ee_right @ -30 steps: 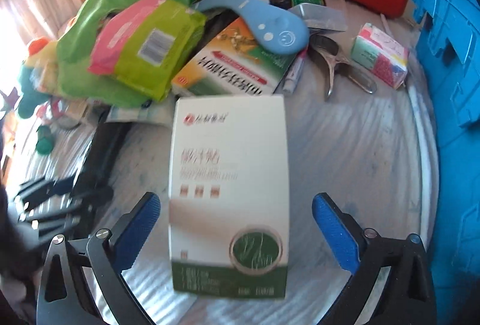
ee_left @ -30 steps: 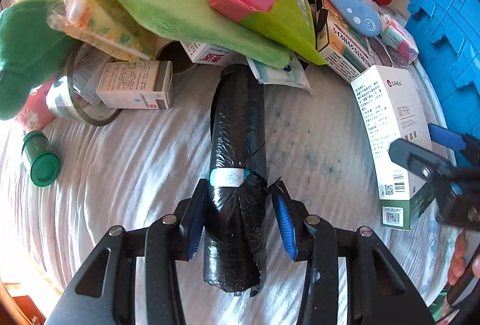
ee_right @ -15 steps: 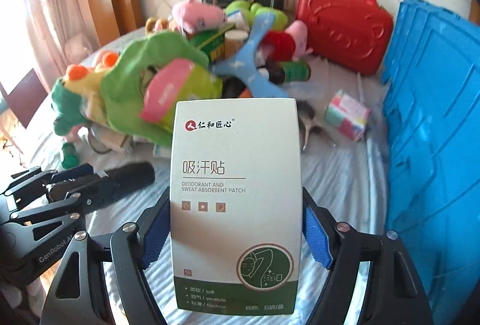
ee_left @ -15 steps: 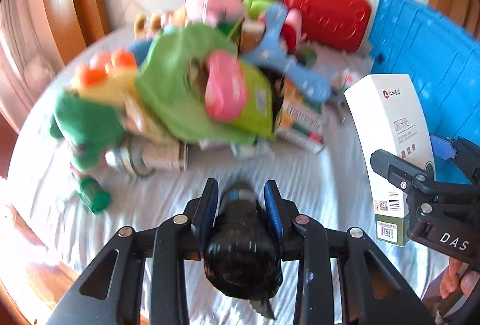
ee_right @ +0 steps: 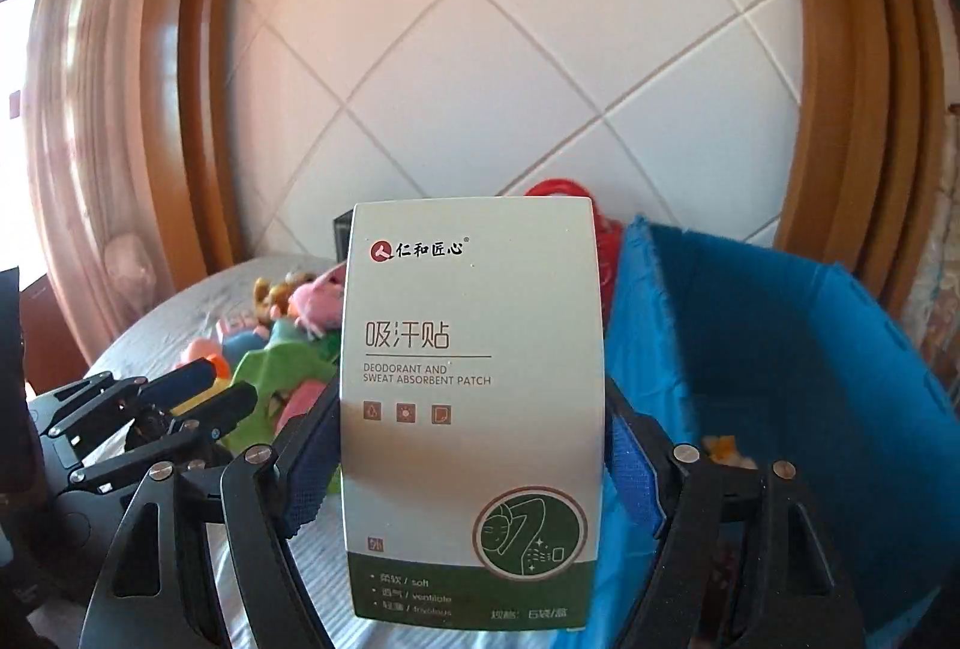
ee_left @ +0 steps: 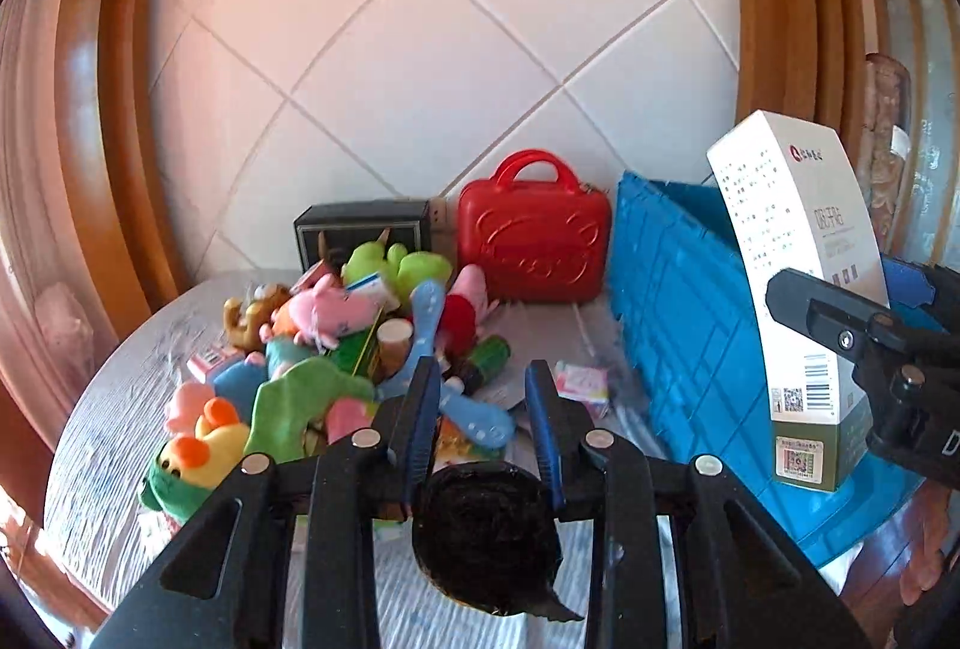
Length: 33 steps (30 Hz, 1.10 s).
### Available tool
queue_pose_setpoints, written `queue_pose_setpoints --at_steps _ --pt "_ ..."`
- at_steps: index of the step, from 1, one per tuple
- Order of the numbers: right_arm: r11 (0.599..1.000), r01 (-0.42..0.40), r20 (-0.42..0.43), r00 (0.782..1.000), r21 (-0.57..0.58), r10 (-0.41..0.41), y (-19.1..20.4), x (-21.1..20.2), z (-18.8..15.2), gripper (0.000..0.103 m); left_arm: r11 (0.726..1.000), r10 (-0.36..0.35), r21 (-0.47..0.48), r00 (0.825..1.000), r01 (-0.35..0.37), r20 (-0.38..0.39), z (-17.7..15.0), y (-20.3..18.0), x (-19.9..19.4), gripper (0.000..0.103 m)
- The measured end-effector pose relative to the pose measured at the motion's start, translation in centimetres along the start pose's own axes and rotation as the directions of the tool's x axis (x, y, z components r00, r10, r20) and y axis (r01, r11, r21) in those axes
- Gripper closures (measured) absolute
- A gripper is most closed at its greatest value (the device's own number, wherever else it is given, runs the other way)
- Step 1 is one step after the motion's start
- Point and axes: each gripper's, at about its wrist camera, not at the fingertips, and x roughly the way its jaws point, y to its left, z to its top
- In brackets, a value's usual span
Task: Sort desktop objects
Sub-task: 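Carry the white-green box into the blue crate and open the right gripper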
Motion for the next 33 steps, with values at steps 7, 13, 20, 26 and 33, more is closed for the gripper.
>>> queue_pose_setpoints --at_steps 7,13,20,26,33 --pt "0.976 0.205 0.046 0.977 0.078 -0.209 -9.7 -4.3 0.9 0.025 0.991 -0.118 0.078 0.984 0.108 0.134 5.7 -9.7 -1.7 0.089" --pt "0.936 0.328 -0.044 0.945 0.129 -0.325 -17.9 -4.0 -1.3 0.025 0.970 -0.224 0.115 0.969 0.212 0.101 8.0 -19.5 0.5 0.089" --pt "0.913 0.377 -0.190 0.919 0.156 -0.347 -23.7 -1.9 -5.6 0.025 0.946 -0.279 0.162 0.960 0.280 -0.028 5.8 -26.6 4.7 0.089" --pt "0.911 0.379 -0.234 0.912 0.164 -0.337 -24.9 -1.5 -7.0 0.000 0.943 -0.260 0.176 0.956 0.281 -0.133 4.0 -27.5 5.7 0.077" --pt "0.943 0.287 -0.069 0.958 0.168 -0.279 -20.5 -5.8 -7.0 0.000 0.969 -0.213 0.109 0.972 0.223 -0.095 2.7 -21.7 2.8 0.033"
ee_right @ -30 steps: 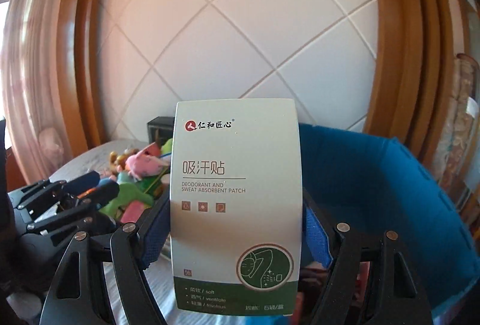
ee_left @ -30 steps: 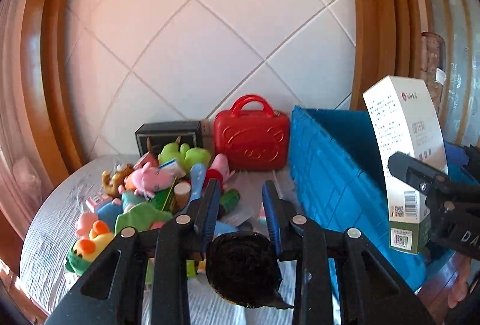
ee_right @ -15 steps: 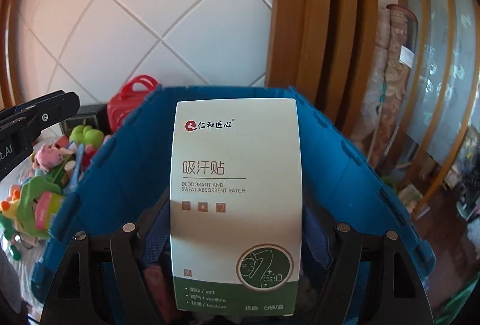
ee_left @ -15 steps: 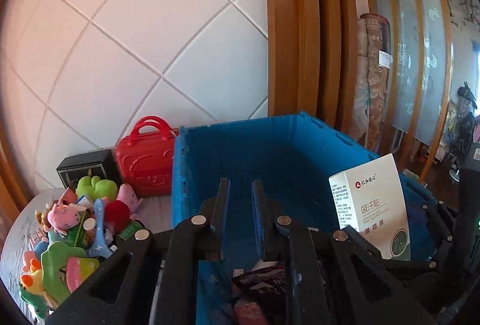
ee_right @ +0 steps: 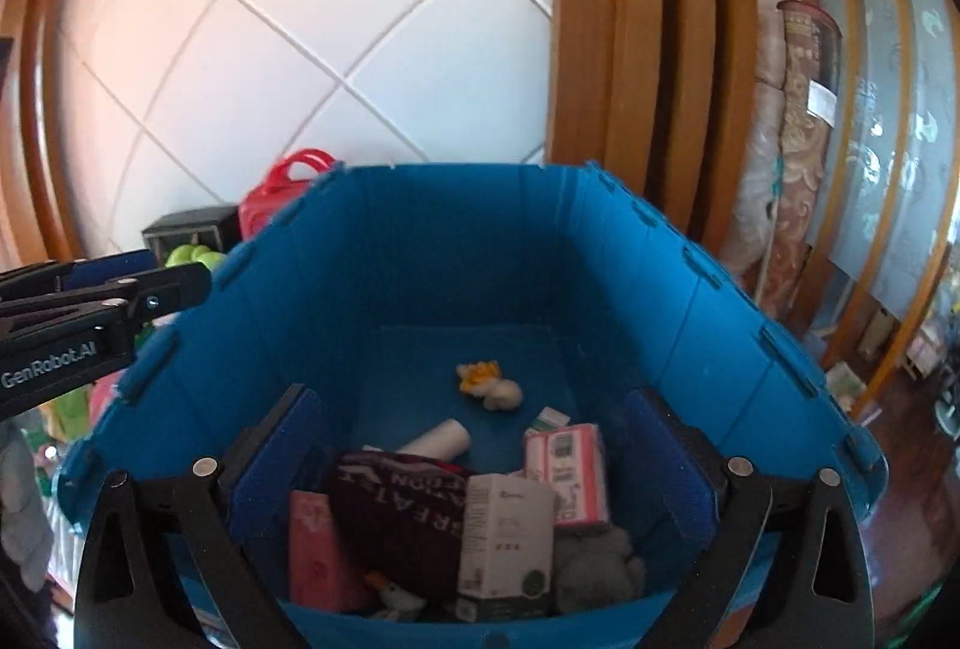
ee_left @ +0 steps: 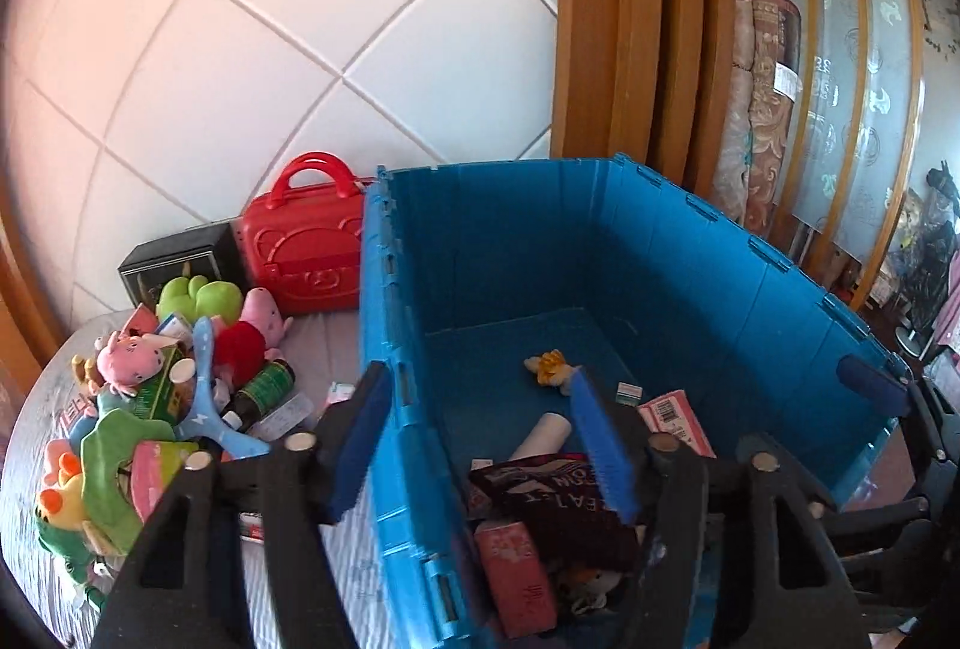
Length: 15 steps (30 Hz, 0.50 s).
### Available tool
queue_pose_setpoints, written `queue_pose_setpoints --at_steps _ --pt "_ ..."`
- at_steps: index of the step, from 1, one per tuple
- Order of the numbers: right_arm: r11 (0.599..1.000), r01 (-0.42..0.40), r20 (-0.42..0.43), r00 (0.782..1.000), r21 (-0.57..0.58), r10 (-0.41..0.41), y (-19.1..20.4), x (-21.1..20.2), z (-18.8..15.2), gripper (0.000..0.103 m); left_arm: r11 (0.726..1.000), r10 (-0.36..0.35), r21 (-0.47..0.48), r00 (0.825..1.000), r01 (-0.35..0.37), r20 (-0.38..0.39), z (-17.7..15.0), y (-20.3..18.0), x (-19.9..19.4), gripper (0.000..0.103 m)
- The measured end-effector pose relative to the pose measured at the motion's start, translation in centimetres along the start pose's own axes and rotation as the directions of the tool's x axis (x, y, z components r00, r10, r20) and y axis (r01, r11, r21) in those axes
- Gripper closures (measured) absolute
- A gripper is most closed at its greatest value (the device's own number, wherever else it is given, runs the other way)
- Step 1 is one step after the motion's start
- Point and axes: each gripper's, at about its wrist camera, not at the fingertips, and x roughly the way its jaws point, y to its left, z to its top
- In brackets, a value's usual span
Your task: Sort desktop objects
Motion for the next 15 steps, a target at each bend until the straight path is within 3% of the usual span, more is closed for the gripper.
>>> queue_pose_setpoints --at_steps 5,8,9,11,13,15 --pt "0.995 -0.083 0.036 0.996 -0.052 0.085 3.6 -2.5 -1.3 0.000 0.997 0.064 -0.033 0.998 -0.065 -0.027 -4.3 4.0 -1.9 0.032" --pt "0.984 -0.168 0.062 0.983 -0.064 0.172 5.3 -5.4 -3.5 0.000 0.986 0.160 -0.029 0.985 -0.162 -0.067 -10.7 6.8 -3.5 0.032" --pt "0.974 -0.212 0.051 0.975 -0.083 0.216 6.0 -6.9 -5.3 0.006 0.983 0.178 -0.018 0.980 -0.180 -0.094 -13.2 7.7 -3.7 0.032" --pt "0.966 -0.226 -0.023 0.974 -0.129 0.225 8.0 -8.4 -9.2 0.019 0.981 0.189 -0.011 0.962 -0.195 -0.197 -18.7 9.2 -3.3 0.032" --pt "0.954 -0.265 -0.163 0.957 -0.143 0.242 10.3 -7.6 -14.4 0.021 0.990 0.130 -0.018 0.948 -0.141 -0.292 -23.6 9.7 -1.7 0.032" --pt "0.954 -0.265 -0.257 0.940 -0.137 0.225 12.1 -5.1 -18.8 0.026 0.993 0.107 -0.011 0.935 -0.117 -0.339 -27.1 9.5 0.1 0.032"
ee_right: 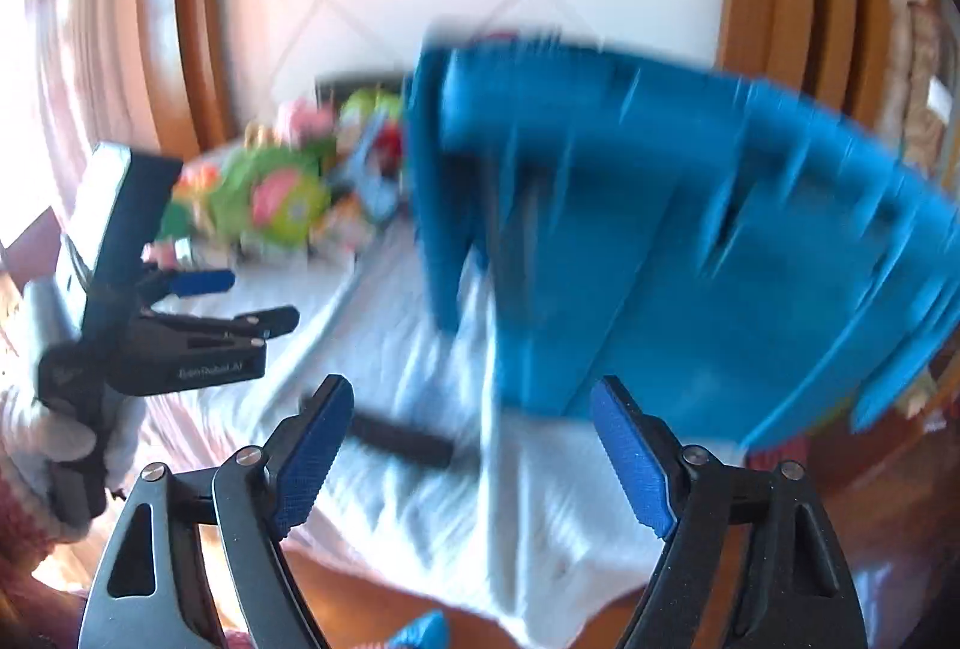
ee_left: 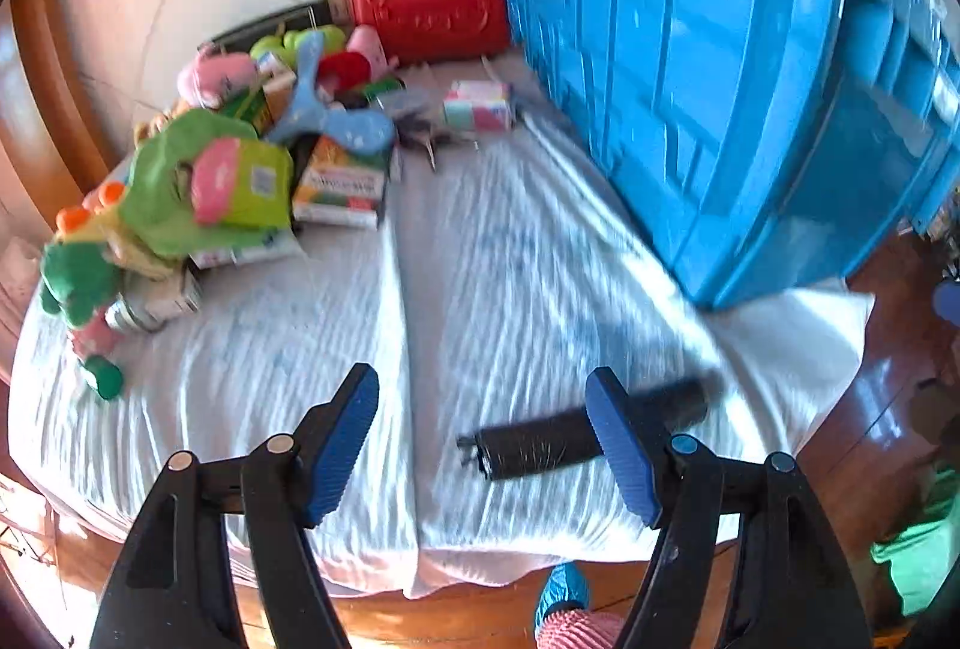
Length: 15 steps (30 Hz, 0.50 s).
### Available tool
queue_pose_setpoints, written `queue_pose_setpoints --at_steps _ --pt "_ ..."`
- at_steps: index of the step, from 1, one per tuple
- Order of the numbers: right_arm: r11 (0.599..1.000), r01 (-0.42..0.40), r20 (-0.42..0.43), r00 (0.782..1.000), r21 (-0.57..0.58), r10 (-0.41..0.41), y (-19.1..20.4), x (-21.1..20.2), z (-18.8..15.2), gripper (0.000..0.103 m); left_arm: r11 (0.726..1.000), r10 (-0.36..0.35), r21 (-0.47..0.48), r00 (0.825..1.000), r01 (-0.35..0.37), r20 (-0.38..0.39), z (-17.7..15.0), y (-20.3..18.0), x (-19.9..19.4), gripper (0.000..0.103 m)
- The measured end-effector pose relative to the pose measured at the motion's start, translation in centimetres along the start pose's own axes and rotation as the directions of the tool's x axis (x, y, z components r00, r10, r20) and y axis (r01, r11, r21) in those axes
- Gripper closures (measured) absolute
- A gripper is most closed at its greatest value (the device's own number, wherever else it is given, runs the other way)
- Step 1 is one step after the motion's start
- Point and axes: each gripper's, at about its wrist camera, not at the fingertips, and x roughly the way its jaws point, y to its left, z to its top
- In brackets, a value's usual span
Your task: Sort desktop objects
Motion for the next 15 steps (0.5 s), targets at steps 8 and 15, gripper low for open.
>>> queue_pose_setpoints --at_steps 8,15 --pt "0.991 -0.008 -0.119 0.993 0.134 0.024 1.0 12.1 -6.3 0.037 0.999 -0.052 -0.016 0.998 0.051 -0.046 -5.9 0.3 5.8 0.032" --pt "0.987 -0.047 -0.113 0.991 0.152 0.065 1.3 14.1 -6.4 0.037 0.997 -0.081 -0.012 0.995 0.080 -0.064 -6.3 0.9 8.2 0.032"
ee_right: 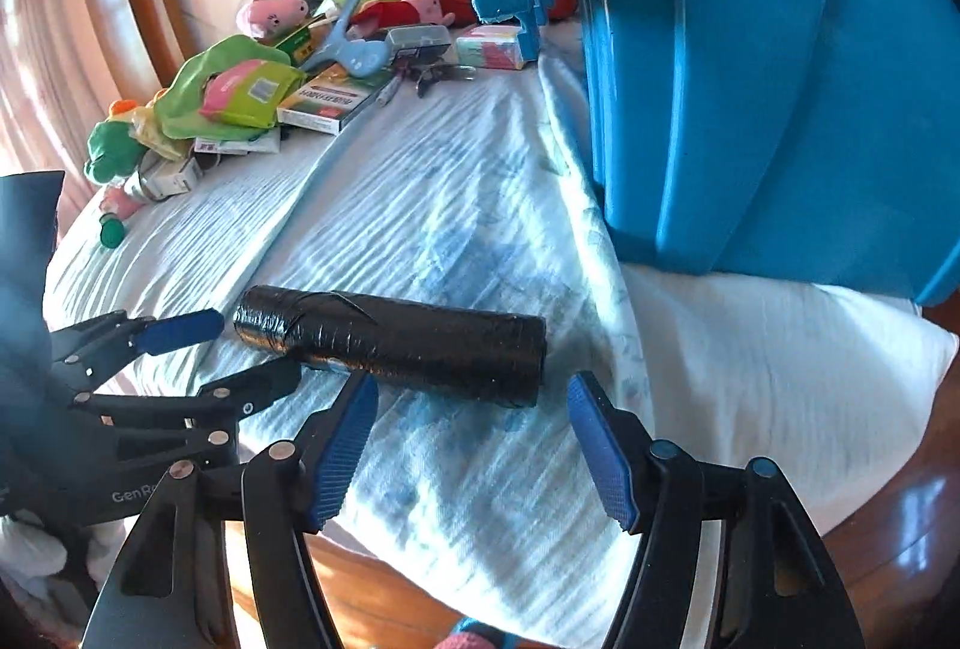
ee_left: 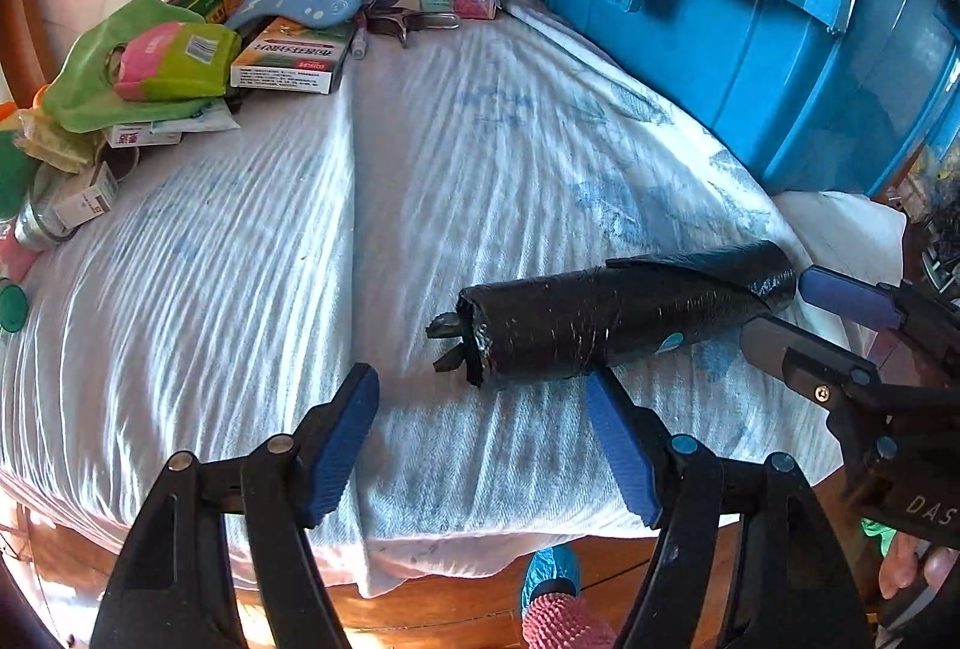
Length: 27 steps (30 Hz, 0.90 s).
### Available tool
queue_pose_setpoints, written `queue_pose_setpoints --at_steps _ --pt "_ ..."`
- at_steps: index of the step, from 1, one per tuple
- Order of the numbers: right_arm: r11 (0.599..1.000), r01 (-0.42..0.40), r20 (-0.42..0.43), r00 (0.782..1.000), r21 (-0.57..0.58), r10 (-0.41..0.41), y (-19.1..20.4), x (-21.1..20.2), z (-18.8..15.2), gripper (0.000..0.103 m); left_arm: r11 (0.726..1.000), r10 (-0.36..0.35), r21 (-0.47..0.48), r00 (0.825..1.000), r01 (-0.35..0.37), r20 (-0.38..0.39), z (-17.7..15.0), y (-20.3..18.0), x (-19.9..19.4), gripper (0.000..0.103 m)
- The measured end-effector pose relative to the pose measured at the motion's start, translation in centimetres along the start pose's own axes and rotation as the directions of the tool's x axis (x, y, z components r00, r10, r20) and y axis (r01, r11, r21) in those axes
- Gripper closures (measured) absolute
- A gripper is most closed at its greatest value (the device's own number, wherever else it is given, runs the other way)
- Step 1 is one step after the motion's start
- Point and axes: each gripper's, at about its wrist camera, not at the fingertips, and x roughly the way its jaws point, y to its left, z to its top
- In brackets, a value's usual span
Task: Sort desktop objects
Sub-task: 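Grasp the black roll with the right gripper and lift it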
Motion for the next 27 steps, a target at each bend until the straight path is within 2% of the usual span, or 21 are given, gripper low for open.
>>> queue_pose_setpoints --at_steps 5,8,10,12,15,17,19,20,23,25,27 --pt "0.999 -0.041 -0.016 0.999 -0.021 0.040 -0.4 2.1 1.0 0.037 0.999 -0.010 0.042 1.000 0.009 0.030 1.0 -0.6 0.7 0.032" --pt "0.997 -0.069 -0.008 0.998 -0.029 0.069 -0.8 2.7 1.5 0.038 0.996 -0.046 0.074 0.998 0.043 0.044 1.8 -0.5 1.2 0.033" --pt "0.995 -0.080 -0.005 0.997 -0.056 0.079 -0.8 3.0 1.9 0.047 0.993 -0.071 0.100 0.996 0.065 0.059 2.3 -0.7 1.5 0.038" --pt "0.994 -0.073 -0.002 0.997 -0.082 0.073 -0.5 3.4 2.1 0.052 0.993 -0.045 0.116 0.996 0.036 0.073 2.8 -1.0 1.8 0.039" --pt "0.994 -0.061 0.009 0.998 -0.090 0.062 -0.4 3.6 2.4 0.052 0.993 -0.065 0.104 0.996 0.058 0.069 3.3 -0.5 2.1 0.039" --pt "0.995 -0.074 0.018 0.997 -0.073 0.075 -0.7 3.7 2.5 0.048 0.993 -0.067 0.099 0.996 0.060 0.067 3.4 -0.2 2.0 0.039" --pt "0.995 -0.073 0.032 0.997 -0.069 0.075 -0.6 3.6 2.7 0.035 0.996 -0.039 0.083 0.997 0.033 0.069 3.5 0.5 1.8 0.039" --pt "0.995 -0.065 0.033 0.997 -0.074 0.067 -0.5 3.6 2.9 0.033 0.997 -0.023 0.071 0.998 0.018 0.065 3.7 0.9 1.8 0.039" --pt "0.992 -0.102 -0.024 0.995 -0.077 0.101 0.4 4.7 3.7 0.036 0.998 0.059 -0.007 0.997 -0.059 0.049 5.2 3.6 2.3 0.039" --pt "0.980 -0.144 -0.046 0.989 -0.135 0.139 2.6 5.4 4.0 0.043 0.992 0.107 -0.077 0.993 -0.104 0.039 6.2 6.1 2.3 0.039" --pt "0.967 -0.180 -0.060 0.983 -0.179 0.172 5.0 6.0 4.4 0.043 0.979 0.145 -0.148 0.989 -0.142 0.012 6.9 8.8 2.0 0.039"
